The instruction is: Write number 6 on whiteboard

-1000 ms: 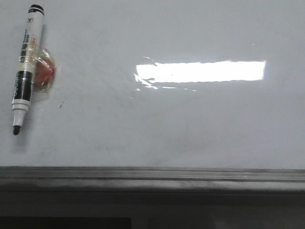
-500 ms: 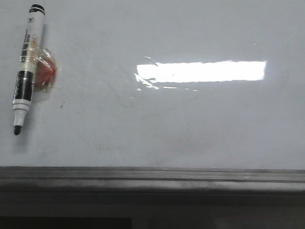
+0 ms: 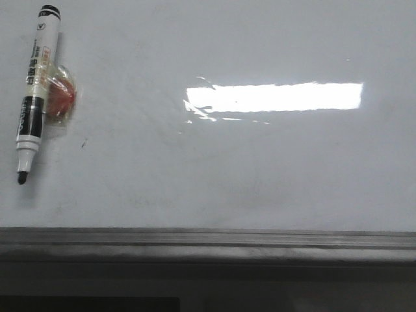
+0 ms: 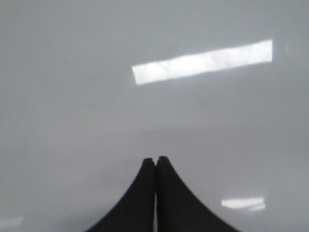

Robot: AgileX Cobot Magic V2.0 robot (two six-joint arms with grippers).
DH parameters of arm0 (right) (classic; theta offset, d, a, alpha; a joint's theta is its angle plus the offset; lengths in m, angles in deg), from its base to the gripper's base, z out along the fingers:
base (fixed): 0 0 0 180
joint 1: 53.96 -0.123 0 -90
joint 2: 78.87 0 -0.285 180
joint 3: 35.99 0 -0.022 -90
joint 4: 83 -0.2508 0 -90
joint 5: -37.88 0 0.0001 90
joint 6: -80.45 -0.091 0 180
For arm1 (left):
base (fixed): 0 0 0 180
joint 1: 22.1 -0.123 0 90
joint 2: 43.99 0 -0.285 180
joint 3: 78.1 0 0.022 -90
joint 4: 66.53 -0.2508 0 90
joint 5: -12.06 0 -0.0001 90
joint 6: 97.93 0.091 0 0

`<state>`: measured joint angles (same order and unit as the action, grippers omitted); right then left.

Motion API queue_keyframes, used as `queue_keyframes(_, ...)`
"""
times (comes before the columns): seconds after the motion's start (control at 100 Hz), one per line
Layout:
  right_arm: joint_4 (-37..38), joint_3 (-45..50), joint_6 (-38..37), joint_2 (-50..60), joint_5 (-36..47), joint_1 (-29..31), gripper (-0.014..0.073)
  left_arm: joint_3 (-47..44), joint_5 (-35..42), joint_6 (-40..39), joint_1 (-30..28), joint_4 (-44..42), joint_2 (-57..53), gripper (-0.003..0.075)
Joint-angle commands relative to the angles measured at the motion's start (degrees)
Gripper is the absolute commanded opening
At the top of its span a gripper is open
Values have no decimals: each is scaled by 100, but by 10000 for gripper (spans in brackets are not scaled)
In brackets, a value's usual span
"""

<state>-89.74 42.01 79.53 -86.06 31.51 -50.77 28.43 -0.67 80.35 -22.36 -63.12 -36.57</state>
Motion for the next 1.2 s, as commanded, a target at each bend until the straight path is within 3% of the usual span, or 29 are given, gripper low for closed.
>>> queue_keyframes(0.0,-234,-288,41,48,-288,2,-64,603,-193,-21,3,56,-69,-19)
queue_keyframes(0.13,-750,-613,41,-217,-865,2,-64,1028,-407,-21,3,305,250,-19)
queue_keyframes(0.32,-846,-1019,41,-1014,-1276,2,-64,1485,-995,-21,3,408,550,-12)
queue_keyframes(0.51,-991,-1200,41,-1488,-1170,2,-64,1425,-491,-21,3,408,656,195)
queue_keyframes(0.63,-991,-1200,41,-1525,-1133,2,-64,1229,152,-21,3,538,679,283)
queue_keyframes(0.75,-991,-1200,41,-1525,-1133,2,-64,1192,247,-21,3,548,714,391)
queue_keyframes(0.91,-991,-1190,41,-1525,-1133,2,-64,1192,626,-4,3,555,714,389)
queue_keyframes(1.06,-991,-1190,41,-1525,-1048,2,-64,1257,155,1276,115,797,714,389)
queue_keyframes(1.19,-991,-1190,41,-1536,-987,2,-64,1306,-115,2194,403,2030,714,391)
